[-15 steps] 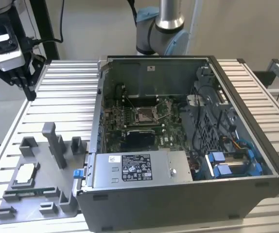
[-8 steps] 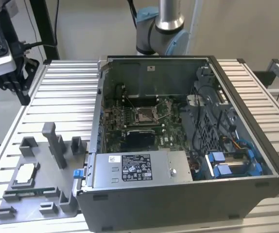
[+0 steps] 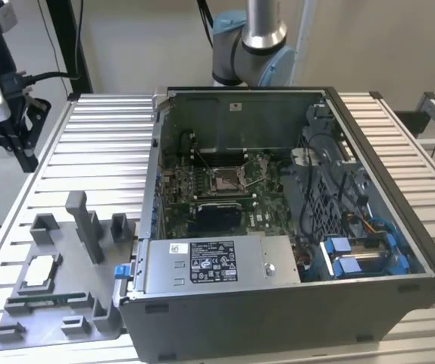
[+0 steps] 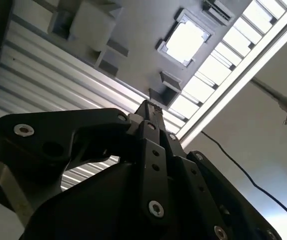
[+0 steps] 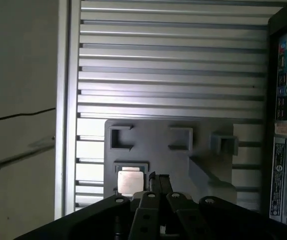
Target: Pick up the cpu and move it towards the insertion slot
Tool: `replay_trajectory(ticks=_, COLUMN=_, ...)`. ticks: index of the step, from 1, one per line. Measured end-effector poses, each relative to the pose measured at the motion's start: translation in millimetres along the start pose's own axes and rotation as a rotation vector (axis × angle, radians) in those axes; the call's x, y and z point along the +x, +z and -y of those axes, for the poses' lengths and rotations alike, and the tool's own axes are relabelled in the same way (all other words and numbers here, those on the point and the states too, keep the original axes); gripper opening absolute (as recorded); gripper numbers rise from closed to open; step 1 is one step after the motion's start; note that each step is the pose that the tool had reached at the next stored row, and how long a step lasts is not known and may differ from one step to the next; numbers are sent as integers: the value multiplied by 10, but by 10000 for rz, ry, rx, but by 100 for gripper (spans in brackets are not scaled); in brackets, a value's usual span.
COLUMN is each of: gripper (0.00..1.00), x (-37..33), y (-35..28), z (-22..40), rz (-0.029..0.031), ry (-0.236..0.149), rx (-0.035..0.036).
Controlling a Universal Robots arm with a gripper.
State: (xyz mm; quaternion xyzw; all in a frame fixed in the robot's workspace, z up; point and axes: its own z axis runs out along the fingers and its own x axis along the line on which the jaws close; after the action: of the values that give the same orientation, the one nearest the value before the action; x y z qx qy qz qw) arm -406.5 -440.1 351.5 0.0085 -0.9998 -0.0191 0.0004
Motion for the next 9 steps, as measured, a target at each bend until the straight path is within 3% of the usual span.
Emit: replay_trajectory(ticks=9, gripper=0, x=89, y=-2, z=149, rz=-1, ry=6, rx=0)
